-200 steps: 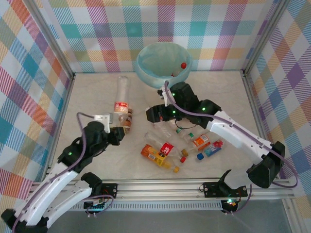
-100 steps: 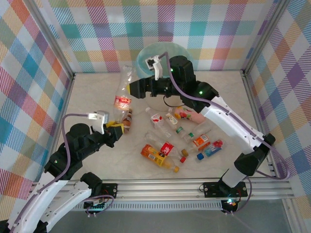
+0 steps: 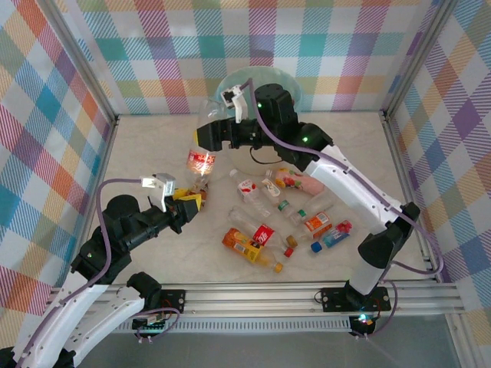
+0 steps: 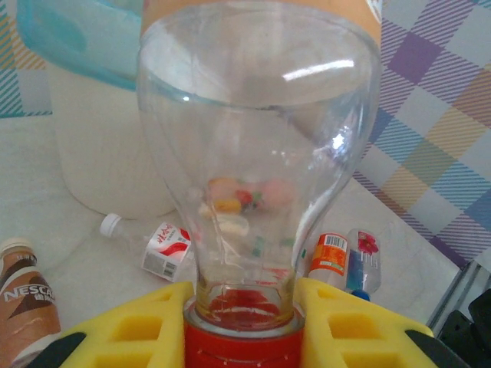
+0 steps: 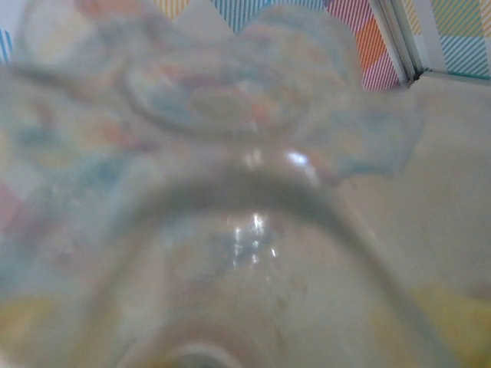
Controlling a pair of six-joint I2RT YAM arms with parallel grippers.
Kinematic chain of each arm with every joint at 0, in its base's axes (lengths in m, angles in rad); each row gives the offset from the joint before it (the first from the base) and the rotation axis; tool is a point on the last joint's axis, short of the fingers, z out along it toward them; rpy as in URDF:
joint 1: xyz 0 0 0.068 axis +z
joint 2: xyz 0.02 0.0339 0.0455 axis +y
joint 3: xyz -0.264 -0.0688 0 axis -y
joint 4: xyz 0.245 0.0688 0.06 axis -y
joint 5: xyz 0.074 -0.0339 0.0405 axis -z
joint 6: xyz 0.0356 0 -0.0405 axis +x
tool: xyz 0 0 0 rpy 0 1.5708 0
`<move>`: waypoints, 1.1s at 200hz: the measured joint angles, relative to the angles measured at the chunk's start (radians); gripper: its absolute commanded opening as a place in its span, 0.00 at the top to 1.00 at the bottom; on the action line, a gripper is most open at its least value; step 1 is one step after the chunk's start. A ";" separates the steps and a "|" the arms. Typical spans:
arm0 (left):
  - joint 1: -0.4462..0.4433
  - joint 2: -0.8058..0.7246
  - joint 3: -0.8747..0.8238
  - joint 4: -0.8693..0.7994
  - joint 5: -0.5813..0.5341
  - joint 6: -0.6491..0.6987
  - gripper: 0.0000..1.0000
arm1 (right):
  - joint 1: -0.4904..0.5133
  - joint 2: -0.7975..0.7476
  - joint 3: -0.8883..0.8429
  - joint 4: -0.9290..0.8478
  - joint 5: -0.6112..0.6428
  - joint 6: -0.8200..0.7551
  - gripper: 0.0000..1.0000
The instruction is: Put the plastic bottles in the bin
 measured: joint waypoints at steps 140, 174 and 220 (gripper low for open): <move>-0.002 0.098 0.053 0.056 -0.089 0.021 0.22 | -0.002 -0.028 0.091 -0.015 0.108 -0.190 0.47; -0.002 0.058 0.053 0.051 -0.142 -0.009 0.19 | -0.026 -0.072 0.110 -0.027 0.241 -0.325 0.48; -0.002 0.003 0.053 0.048 -0.188 -0.040 0.14 | -0.116 -0.099 0.111 0.069 0.486 -0.549 0.47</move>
